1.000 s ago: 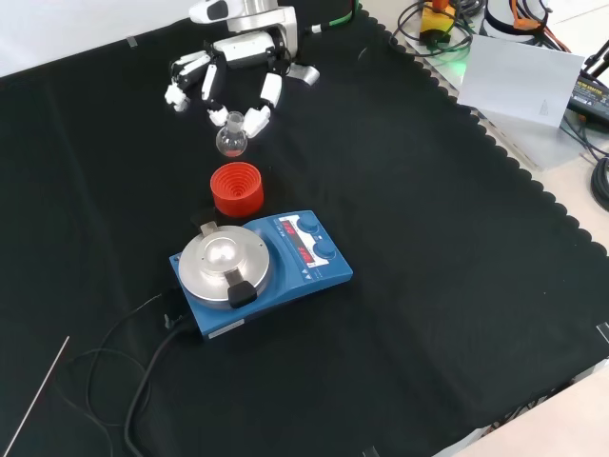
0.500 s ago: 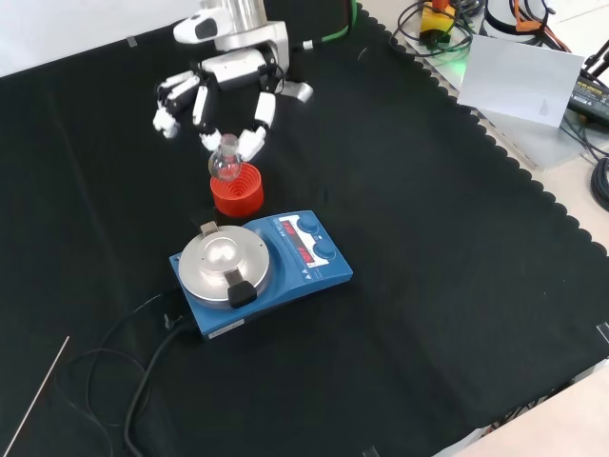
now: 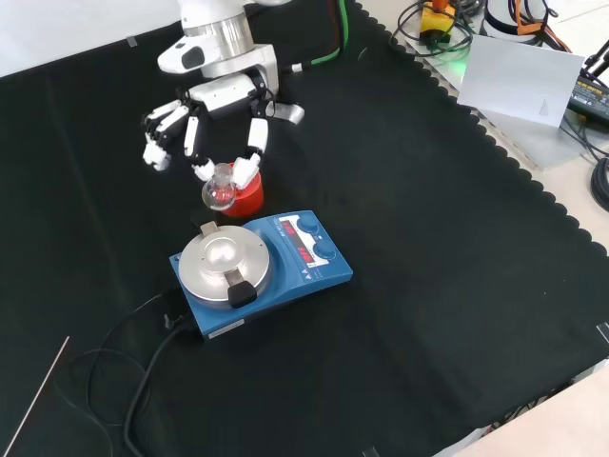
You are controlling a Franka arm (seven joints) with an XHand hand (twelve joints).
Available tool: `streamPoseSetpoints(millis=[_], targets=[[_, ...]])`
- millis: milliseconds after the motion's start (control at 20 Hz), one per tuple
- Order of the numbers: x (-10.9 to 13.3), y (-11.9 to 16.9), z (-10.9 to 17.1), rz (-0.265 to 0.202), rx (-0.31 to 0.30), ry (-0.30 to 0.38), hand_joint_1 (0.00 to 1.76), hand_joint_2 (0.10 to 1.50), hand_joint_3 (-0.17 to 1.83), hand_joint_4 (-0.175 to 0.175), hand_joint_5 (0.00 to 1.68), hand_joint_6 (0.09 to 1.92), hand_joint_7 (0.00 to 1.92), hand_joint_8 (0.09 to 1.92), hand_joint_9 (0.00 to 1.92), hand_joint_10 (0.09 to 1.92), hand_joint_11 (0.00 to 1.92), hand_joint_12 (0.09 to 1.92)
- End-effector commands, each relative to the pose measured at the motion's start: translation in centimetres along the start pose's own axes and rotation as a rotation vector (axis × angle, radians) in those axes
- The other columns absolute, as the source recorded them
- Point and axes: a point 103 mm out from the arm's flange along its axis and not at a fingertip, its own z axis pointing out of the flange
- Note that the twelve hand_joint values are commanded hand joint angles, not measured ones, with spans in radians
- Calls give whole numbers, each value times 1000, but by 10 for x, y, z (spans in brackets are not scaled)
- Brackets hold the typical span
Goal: Place the round-bottom flask on the heater.
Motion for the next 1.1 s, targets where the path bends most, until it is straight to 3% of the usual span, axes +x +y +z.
streamPoseSetpoints(millis=[50,550,1100], targets=[[13,12,16,-17,39,2,1089,666,782,172,1121,992,233,503,441,557,55,1338],[17,19,28,-19,57,-6,1089,664,784,172,1122,992,236,505,445,558,58,1337],[-2,29,47,8,76,-5,1090,662,786,172,1123,992,243,508,449,559,61,1336]])
